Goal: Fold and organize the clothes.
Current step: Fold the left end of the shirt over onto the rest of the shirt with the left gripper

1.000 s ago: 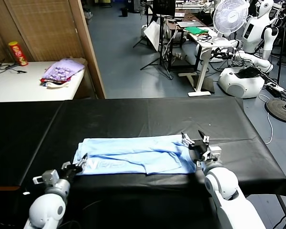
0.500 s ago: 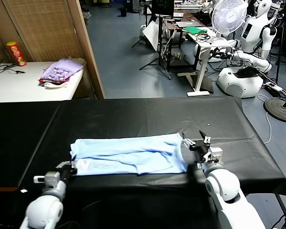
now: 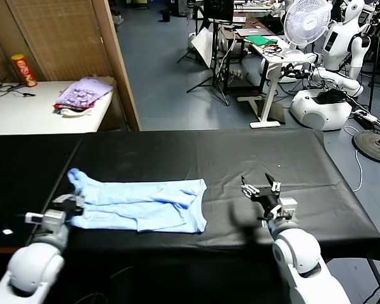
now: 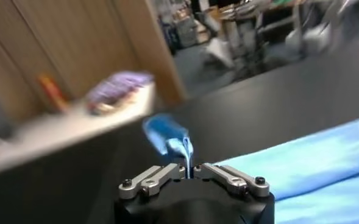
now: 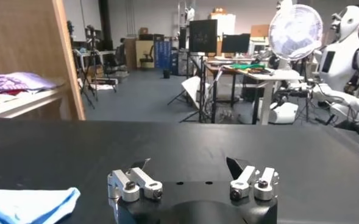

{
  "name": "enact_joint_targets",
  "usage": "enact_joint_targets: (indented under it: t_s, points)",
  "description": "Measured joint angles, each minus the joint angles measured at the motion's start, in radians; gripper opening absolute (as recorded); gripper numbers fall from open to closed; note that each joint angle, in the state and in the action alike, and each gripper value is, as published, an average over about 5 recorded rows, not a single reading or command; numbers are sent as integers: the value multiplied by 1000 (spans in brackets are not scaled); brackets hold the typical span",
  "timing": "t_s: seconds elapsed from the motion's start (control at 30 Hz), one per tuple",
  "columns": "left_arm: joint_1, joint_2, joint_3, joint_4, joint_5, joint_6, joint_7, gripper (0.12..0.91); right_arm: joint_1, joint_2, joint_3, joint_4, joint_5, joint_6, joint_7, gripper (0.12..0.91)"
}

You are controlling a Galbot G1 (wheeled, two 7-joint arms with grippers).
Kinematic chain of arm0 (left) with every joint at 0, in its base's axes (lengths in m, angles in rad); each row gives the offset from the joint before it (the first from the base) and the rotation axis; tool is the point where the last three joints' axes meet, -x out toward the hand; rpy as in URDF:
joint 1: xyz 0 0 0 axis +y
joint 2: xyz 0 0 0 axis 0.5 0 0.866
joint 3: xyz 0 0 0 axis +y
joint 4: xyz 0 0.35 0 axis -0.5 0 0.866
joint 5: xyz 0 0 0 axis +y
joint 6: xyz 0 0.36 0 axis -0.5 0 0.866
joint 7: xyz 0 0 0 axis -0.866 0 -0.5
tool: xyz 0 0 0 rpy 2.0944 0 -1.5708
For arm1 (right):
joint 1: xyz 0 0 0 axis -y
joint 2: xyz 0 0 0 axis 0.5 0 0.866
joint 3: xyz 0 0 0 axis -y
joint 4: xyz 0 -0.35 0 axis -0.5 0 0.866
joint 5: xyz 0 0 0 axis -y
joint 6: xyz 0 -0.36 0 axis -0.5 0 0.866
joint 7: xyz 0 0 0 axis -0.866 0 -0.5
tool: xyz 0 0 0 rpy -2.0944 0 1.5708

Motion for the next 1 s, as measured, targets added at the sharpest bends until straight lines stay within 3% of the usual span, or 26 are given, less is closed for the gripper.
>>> enact_joint_targets:
  t_s: [0.13,0.33,0.73,0.9,1.0]
  points:
    - [-45,-60,94,-42,-144,23,-45,149,-19,4,19,7,-9,0,1,798]
    - [-117,-164,208,-34,-192,24,-59,149,-30,7,26,8,-18,-1,2,798]
    - [-182,-329,307,19,-166,13,-71,149,-9,18,8,-19,-23,1,0,798]
    - [-193,-373,323,54,-99,-12,-49,149,-7,22,3,-23,-27,3,-7,798]
    - [-195,-395,325,75,-80,-18,-41,205,-8,19,2,-24,-27,4,-13,798]
